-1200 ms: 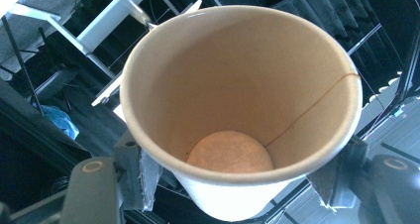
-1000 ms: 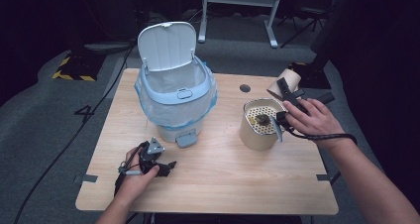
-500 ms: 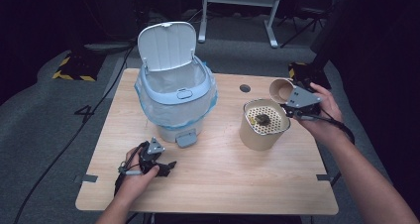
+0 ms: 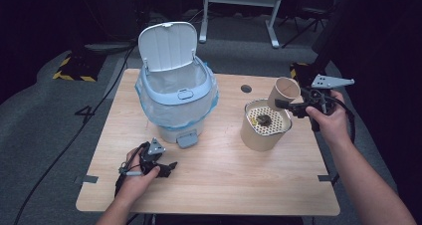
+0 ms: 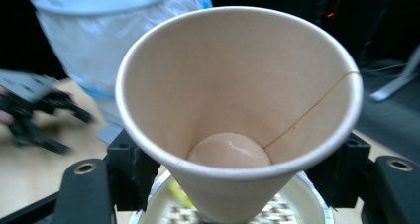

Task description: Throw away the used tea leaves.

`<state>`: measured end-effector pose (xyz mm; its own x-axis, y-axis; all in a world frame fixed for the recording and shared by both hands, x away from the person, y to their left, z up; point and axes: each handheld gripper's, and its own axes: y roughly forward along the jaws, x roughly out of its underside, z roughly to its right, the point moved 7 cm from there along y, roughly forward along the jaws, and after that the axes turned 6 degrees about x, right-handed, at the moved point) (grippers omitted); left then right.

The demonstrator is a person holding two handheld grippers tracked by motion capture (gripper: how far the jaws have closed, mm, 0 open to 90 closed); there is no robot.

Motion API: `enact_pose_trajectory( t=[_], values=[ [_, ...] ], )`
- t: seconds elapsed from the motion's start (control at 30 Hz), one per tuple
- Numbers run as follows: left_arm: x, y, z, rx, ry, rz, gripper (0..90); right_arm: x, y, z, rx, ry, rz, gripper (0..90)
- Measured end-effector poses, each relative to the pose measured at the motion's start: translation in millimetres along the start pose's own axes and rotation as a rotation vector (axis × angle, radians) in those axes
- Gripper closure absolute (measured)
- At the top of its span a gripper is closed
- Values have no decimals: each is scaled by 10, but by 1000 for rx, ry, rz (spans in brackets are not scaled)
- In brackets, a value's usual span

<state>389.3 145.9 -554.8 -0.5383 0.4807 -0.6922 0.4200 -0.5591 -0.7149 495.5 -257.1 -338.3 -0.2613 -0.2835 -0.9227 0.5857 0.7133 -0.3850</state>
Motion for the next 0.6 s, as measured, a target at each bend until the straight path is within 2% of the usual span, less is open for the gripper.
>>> enact_pose_trajectory(
  t=[0.07, 0.1, 0.33, 0.43, 0.6],
  values=[
    [0, 0, 0, 0, 0, 0, 163, -12, -5, -20, -29, 29, 7, 300],
    [0, 0, 0, 0, 0, 0, 163, -16, -6, -30, -34, 26, 4, 299],
    [0, 0, -1, 0, -1, 0, 162, -57, -2, -55, -33, -32, -28, 299],
    [0, 0, -1, 1, 0, 0, 162, -93, 1, -55, -40, -71, -32, 299],
    [0, 0, 0, 0, -1, 0, 162, -146, 17, -39, -46, -82, -30, 298]
  ],
)
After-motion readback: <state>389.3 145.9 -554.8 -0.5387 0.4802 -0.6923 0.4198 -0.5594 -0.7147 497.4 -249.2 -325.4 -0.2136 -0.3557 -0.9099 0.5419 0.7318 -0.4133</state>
